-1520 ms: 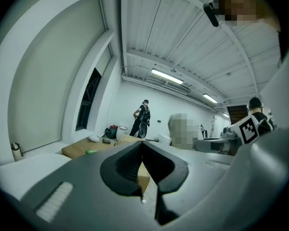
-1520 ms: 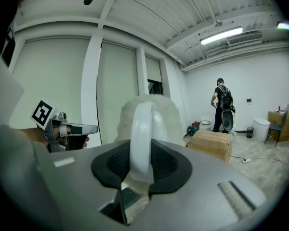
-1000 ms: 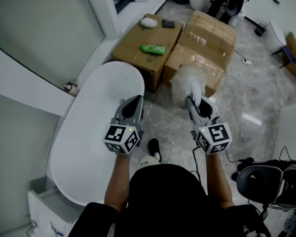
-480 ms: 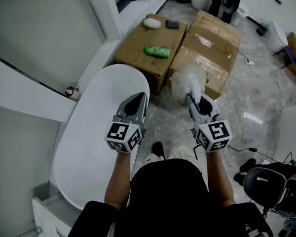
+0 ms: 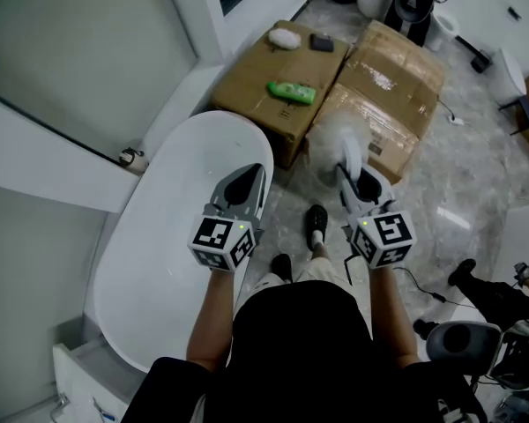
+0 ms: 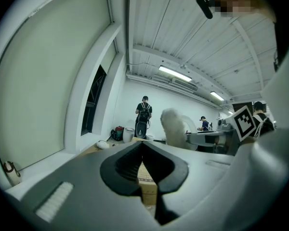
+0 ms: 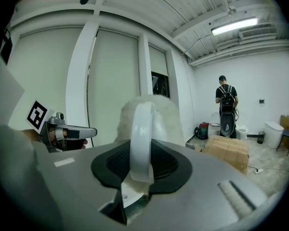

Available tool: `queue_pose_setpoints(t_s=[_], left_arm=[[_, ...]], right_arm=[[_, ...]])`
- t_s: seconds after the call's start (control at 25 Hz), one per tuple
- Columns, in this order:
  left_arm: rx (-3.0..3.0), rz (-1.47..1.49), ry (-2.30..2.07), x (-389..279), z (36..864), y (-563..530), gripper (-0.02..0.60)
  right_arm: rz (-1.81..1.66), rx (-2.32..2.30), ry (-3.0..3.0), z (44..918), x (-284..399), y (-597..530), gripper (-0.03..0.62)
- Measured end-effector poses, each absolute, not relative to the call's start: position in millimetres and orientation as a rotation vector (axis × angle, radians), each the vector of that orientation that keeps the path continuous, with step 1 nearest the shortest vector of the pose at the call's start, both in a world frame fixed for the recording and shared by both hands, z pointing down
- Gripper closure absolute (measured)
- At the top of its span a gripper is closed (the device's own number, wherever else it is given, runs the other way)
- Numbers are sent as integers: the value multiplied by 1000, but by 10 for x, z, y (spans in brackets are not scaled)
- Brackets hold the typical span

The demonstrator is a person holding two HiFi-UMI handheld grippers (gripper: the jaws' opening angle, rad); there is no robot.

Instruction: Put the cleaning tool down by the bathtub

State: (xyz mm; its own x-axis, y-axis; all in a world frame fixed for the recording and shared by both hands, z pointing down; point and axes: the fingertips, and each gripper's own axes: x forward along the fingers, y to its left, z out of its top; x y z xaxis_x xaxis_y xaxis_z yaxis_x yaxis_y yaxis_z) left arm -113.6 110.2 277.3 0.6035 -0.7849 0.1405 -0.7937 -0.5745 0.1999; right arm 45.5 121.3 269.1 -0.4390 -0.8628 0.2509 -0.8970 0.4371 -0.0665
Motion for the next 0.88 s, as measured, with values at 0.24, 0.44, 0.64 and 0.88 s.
queue_pose_setpoints(t_s=[0.24,0.44,0.64,0.88], left_arm=[[2559,49,-1336,-1036,2806,693,583],[2527,60,-1386,-947,2830,275,583],[2512,68,-1434,-803,2777,-127,583],[2461,91,-1509,-653,2795,-467,583]], right_arm=[[284,1506,-2542,2687,510,713,500],[300,1460,-2568,2728,616,209,500],[305,1426,-2598,2705,772,-288,500],[326,1338,-2638,2778,879,-757,500]])
